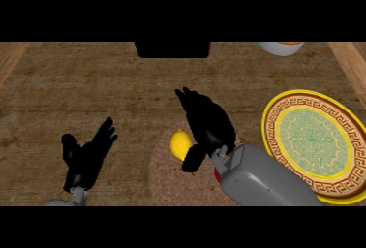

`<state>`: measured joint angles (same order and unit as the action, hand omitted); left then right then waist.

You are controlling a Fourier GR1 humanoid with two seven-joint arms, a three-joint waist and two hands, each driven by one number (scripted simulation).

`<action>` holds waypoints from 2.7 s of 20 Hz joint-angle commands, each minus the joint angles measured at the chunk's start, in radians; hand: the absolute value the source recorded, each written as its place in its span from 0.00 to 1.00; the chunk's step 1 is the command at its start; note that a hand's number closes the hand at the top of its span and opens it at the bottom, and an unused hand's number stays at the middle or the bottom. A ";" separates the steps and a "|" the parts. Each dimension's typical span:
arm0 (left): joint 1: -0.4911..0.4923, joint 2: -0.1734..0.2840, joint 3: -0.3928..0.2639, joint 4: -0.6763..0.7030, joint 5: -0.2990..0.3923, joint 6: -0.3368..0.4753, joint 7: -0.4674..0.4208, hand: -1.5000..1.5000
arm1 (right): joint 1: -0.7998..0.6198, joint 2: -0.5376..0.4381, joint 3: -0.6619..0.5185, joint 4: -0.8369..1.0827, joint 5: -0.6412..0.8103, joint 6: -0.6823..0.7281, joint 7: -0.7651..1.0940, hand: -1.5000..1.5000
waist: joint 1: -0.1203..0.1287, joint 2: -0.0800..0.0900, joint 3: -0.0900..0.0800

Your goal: Pick the lemon from the placemat and place it in the plate

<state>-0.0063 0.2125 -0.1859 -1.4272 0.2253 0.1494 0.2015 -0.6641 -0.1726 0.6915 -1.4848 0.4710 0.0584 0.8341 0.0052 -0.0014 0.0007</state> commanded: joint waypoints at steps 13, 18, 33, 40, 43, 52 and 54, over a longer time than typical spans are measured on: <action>-0.019 -0.033 0.055 0.033 -0.051 -0.036 0.018 0.50 | 0.160 0.113 -0.012 0.071 0.225 0.078 -0.060 0.00 | -0.006 0.001 -0.001; 0.111 -0.056 0.019 -0.079 -0.070 -0.048 0.008 0.50 | 0.085 0.172 -0.061 0.190 0.254 0.062 -0.055 0.00 | 0.002 0.001 -0.001; -0.028 -0.078 0.101 0.059 -0.087 -0.082 -0.007 0.50 | 0.017 0.173 0.021 0.424 0.224 0.085 -0.180 1.00 | 0.001 0.003 -0.001; 0.026 -0.094 0.091 0.015 -0.113 -0.089 -0.011 0.50 | 0.058 0.173 0.058 0.416 0.321 0.011 -0.213 1.00 | -0.001 0.001 -0.001; 0.045 -0.098 0.080 -0.051 -0.114 -0.085 0.038 0.50 | 0.079 0.148 0.039 0.358 0.372 -0.012 -0.229 1.00 | -0.003 0.000 -0.001; 0.062 -0.073 0.135 0.001 -0.079 -0.102 0.001 0.50 | 0.387 0.173 0.349 -0.116 0.657 -0.381 0.230 1.00 | -0.043 -0.020 -0.001; 0.048 -0.090 0.122 -0.002 -0.091 -0.081 0.019 0.50 | 0.408 0.168 0.392 -0.175 0.798 -0.431 0.256 1.00 | -0.060 -0.024 -0.001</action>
<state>0.0373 0.1337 -0.0606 -1.4356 0.1361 0.0586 0.2144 -0.3109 -0.0031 1.0109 -1.5230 1.0844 -0.2430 0.9879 -0.0337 -0.0193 0.0009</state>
